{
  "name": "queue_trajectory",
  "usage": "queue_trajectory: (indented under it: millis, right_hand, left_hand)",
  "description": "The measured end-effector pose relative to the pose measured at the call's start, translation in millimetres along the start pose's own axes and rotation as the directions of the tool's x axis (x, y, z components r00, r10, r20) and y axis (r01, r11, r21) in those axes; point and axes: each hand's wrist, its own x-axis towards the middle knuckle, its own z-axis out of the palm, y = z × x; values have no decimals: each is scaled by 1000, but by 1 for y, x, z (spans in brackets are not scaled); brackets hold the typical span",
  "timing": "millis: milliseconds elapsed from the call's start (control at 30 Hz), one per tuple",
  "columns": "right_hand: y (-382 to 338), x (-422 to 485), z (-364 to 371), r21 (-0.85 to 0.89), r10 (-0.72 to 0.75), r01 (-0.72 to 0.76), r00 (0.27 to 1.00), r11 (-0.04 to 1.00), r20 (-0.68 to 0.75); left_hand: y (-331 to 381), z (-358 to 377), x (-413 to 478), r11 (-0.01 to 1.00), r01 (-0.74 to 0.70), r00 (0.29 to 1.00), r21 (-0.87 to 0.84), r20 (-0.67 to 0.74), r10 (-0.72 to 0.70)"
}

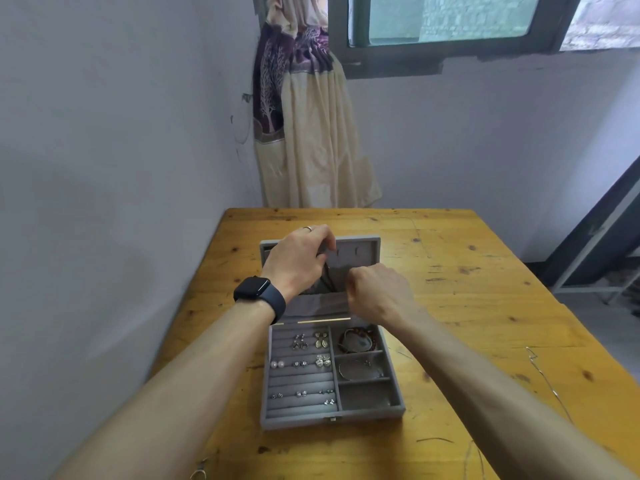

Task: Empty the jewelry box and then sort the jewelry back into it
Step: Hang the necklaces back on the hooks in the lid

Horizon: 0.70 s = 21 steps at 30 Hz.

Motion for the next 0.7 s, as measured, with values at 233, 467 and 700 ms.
queue_trajectory:
  millis: [233,467,700]
  right_hand:
    - [-18,5,-2,-91,170,-168,985,982,12]
    - [-36,5,2,-128,263,-254,963,959,54]
    - [-32,-5,8,40,394,-396,918,917,45]
  left_hand:
    - [2,0,-2,1000,-20,999,12,-25,20]
    - [5,-4,-4,1000,1,1000,2,-23,-1]
    - [6,-5,-10,999,-27,997,-19,-67,26]
